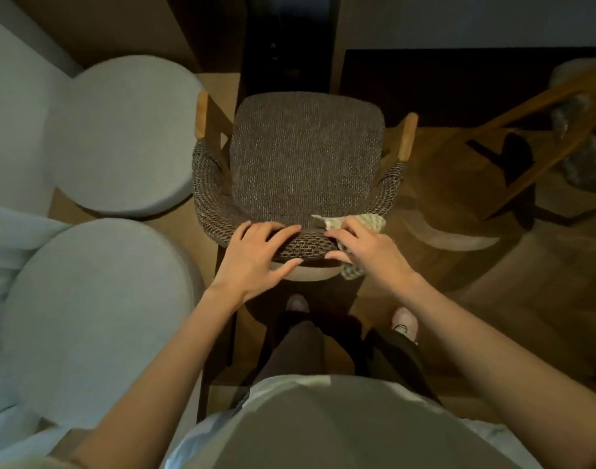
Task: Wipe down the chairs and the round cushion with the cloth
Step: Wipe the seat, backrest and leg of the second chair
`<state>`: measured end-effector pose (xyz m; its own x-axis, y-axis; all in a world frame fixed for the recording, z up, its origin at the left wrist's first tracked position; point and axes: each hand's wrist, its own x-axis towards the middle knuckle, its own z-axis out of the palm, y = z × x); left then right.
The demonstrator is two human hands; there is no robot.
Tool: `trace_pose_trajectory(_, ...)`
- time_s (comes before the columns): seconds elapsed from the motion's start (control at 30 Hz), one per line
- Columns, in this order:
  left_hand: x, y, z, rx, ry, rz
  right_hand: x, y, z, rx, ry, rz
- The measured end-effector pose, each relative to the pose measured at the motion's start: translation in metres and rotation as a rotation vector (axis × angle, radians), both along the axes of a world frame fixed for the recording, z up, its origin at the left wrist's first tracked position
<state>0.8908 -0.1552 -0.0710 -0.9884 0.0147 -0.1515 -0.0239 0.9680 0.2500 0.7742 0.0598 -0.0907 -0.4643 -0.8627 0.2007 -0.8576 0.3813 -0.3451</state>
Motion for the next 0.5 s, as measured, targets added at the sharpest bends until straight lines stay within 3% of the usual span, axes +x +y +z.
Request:
trace_pose_trajectory(0.23, -0.065, 0.092, 0.031, 0.02, 0.075, -0.045, -0.051, 0.11, 0.038, -0.012, -0.063, -0.24)
trace_pose_trajectory(0.5, -0.179, 0.29, 0.052, 0.073, 0.136, -0.15, -0.125, 0.298, 0.07, -0.067, -0.176, -0.588)
